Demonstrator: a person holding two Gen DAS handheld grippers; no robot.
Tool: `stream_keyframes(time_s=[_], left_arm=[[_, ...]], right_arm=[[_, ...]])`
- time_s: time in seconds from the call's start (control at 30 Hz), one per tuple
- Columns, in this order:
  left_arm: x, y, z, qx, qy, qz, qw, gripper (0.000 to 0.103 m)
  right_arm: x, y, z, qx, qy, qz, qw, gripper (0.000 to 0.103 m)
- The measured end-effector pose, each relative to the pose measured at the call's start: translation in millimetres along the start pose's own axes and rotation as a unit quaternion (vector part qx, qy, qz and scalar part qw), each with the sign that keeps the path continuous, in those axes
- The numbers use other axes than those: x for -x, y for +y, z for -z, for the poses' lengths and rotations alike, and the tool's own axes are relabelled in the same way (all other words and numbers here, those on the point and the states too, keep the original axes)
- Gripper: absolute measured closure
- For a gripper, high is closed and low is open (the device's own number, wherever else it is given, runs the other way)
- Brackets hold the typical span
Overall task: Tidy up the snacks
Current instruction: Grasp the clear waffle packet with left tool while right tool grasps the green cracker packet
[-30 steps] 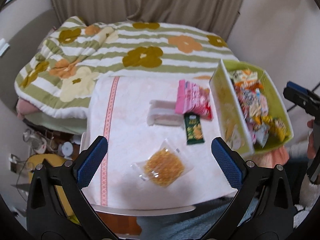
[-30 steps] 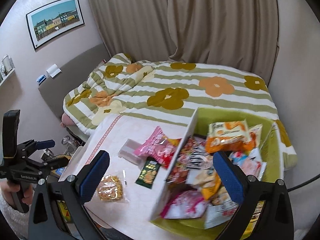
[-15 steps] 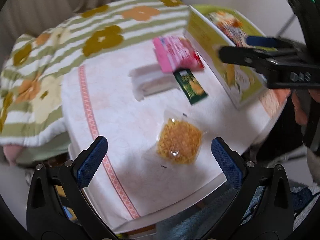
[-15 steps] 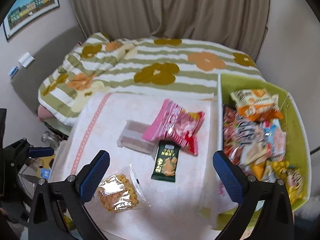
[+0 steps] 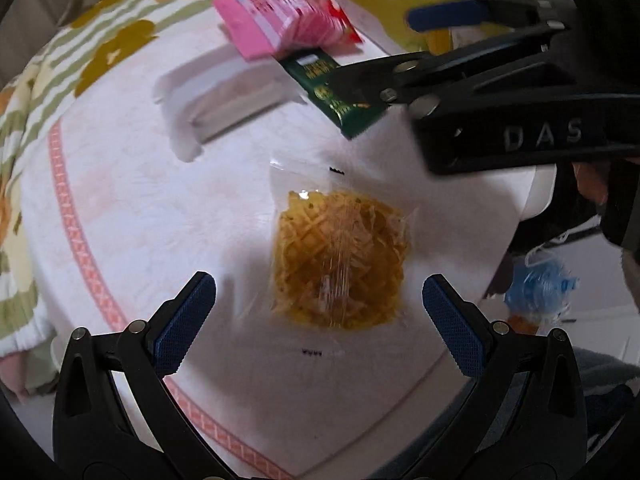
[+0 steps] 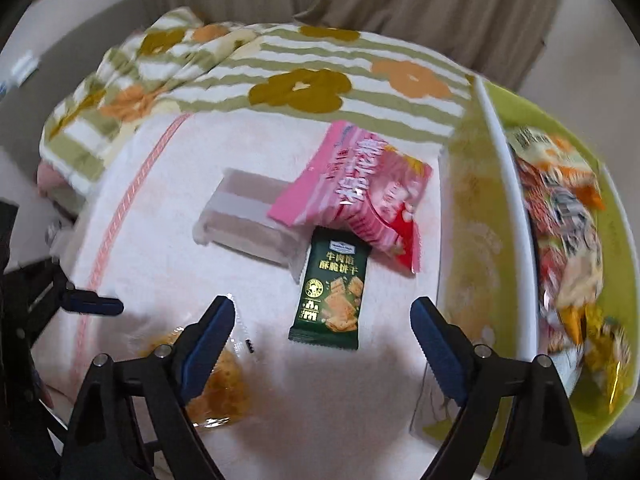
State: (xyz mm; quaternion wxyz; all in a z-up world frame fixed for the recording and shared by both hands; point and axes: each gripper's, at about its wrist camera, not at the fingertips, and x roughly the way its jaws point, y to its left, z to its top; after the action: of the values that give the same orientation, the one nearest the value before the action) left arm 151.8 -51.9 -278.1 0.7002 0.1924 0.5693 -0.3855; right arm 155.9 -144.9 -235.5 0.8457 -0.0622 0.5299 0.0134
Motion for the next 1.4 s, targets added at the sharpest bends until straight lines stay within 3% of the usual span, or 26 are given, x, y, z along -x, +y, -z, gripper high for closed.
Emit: stream_keyframes(time_s=[0.2,0.3,0.4,0.7,0.87,1.03,1.1,1.4], left_arm=[[-20,-4,-3,-0.014,0.003,-0.014,0.9998,0.0],[-26,-5,-6,-0.008,0.001,-0.01,0.9999,0.0],[-27,-9,-8,-0.011,-0.002,-0.014,0.9998,0.0],[-39,-25,-17,-0.025,0.002,-0.039,0.9989,0.0],[-42,-30,-19,-0.023,0.006,-0.051,0.9984,0.001],[-39,-40,-15,-0.035,0.004,-0.077,0.9964,0.011],[-35,-42,-14,-0.032,0.0,-0.078,0.9964,0.023],[-26,-31,-14,-0.014,0.001,-0.08,0.9967,0.028]], right_arm=[[-32,-4,-4,-0.008,0.02,-0.009,1.0,0.016],[-48,-11,-5,-0.023,0.031,-0.009,0.999,0.027],[-63,-17,-6,-0.038,0.045,-0.015,0.998,0.028],[-69,-26,-1,-0.05,0.051,-0.026,0.997,0.035],[-66,-28,-1,-0.054,0.046,-0.033,0.997,0.046],[-65,-25,0,-0.043,0.039,-0.036,0.998,0.053],[-64,-25,1,-0.042,0.037,-0.038,0.998,0.056],[-65,-22,1,-0.046,0.03,-0.042,0.998,0.06]])
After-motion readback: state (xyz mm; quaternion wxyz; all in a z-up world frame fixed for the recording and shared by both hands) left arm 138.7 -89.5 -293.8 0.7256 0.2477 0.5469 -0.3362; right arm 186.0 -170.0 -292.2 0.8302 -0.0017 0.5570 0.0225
